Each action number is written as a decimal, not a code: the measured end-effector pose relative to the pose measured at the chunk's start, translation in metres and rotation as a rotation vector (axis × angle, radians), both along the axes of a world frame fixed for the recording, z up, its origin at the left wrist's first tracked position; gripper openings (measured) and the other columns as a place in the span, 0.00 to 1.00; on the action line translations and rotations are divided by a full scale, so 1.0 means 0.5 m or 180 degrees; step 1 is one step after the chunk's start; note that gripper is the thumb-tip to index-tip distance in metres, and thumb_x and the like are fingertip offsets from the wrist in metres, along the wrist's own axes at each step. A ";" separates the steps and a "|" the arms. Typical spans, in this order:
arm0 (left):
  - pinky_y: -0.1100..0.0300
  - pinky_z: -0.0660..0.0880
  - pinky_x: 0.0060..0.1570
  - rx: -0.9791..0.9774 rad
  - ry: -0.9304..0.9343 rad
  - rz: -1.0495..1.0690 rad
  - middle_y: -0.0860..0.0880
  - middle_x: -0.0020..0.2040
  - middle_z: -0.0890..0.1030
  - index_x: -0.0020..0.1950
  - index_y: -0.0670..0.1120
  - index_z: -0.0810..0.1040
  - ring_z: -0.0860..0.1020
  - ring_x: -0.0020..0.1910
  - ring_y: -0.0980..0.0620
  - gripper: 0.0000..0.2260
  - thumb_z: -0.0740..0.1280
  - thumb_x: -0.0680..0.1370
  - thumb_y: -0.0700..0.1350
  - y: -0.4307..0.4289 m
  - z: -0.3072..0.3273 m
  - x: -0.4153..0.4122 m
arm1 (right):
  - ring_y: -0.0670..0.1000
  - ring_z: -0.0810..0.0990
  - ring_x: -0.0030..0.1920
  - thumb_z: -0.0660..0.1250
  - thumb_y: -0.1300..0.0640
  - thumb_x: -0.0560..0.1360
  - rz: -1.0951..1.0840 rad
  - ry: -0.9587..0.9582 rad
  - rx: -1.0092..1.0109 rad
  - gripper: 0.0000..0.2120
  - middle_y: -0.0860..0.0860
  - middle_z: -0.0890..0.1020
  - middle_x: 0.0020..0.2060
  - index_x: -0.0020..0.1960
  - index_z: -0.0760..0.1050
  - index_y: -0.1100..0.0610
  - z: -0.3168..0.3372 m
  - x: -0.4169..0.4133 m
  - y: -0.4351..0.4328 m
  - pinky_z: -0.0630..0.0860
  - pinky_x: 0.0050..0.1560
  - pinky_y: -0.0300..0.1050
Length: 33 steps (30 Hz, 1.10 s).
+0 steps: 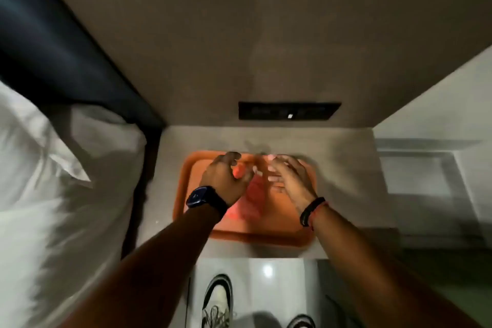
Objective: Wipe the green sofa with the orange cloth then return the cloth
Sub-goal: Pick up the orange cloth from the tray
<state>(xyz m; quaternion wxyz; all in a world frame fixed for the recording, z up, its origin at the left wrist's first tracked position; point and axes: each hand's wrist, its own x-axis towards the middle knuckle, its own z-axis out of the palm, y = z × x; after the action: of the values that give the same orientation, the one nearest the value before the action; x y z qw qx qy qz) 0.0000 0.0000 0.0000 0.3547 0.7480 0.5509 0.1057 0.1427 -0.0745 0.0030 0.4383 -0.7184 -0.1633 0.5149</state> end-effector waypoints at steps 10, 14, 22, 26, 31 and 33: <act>0.48 0.69 0.63 -0.1419 0.0346 0.1068 0.41 0.65 0.72 0.70 0.45 0.64 0.71 0.62 0.39 0.37 0.75 0.67 0.56 -0.025 -0.265 -0.042 | 0.52 0.80 0.43 0.77 0.57 0.66 -0.0099 -0.0475 -0.0415 0.15 0.54 0.83 0.42 0.47 0.78 0.63 -0.288 -0.087 -0.022 0.77 0.47 0.45; 0.52 0.72 0.58 -0.1744 -0.0243 0.1351 0.40 0.62 0.76 0.66 0.39 0.68 0.75 0.58 0.41 0.29 0.75 0.70 0.46 -0.028 -0.270 -0.033 | 0.61 0.82 0.49 0.74 0.64 0.67 -0.0113 0.0096 -0.0526 0.10 0.63 0.83 0.48 0.47 0.79 0.65 -0.290 -0.080 -0.007 0.79 0.53 0.58; 0.66 0.77 0.40 -0.1265 -0.1164 0.0404 0.50 0.49 0.81 0.58 0.43 0.74 0.81 0.43 0.61 0.18 0.73 0.71 0.41 -0.080 -0.098 0.037 | 0.57 0.80 0.54 0.72 0.67 0.66 -0.0776 0.0532 0.0484 0.19 0.60 0.82 0.54 0.57 0.76 0.60 -0.132 -0.021 -0.074 0.75 0.60 0.58; 0.69 0.77 0.40 -0.1060 -0.1369 -0.0338 0.53 0.49 0.80 0.61 0.42 0.72 0.80 0.43 0.64 0.19 0.71 0.72 0.38 -0.162 0.013 0.169 | 0.59 0.80 0.53 0.73 0.71 0.65 -0.1399 0.0467 0.0950 0.17 0.61 0.82 0.51 0.52 0.78 0.60 -0.013 0.078 -0.177 0.76 0.60 0.59; 0.71 0.75 0.41 -0.1024 -0.1594 -0.1128 0.51 0.50 0.79 0.61 0.41 0.71 0.79 0.44 0.65 0.19 0.71 0.72 0.38 -0.352 0.130 0.372 | 0.51 0.81 0.43 0.70 0.73 0.68 -0.1996 0.0237 0.1422 0.16 0.58 0.81 0.45 0.53 0.77 0.62 0.122 0.237 -0.414 0.79 0.51 0.45; 0.73 0.74 0.40 -0.1046 -0.1581 -0.1535 0.51 0.50 0.80 0.61 0.41 0.72 0.79 0.45 0.64 0.18 0.71 0.72 0.37 -0.462 0.159 0.452 | 0.46 0.80 0.38 0.70 0.74 0.69 -0.2283 0.0060 0.1493 0.13 0.56 0.81 0.41 0.50 0.78 0.61 0.166 0.295 -0.541 0.79 0.43 0.34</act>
<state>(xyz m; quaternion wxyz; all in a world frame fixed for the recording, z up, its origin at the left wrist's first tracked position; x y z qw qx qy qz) 0.2259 -0.2312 0.0795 0.6073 0.7409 0.2659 0.1075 0.2902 -0.3450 0.0858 0.7426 -0.6058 -0.0118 0.2854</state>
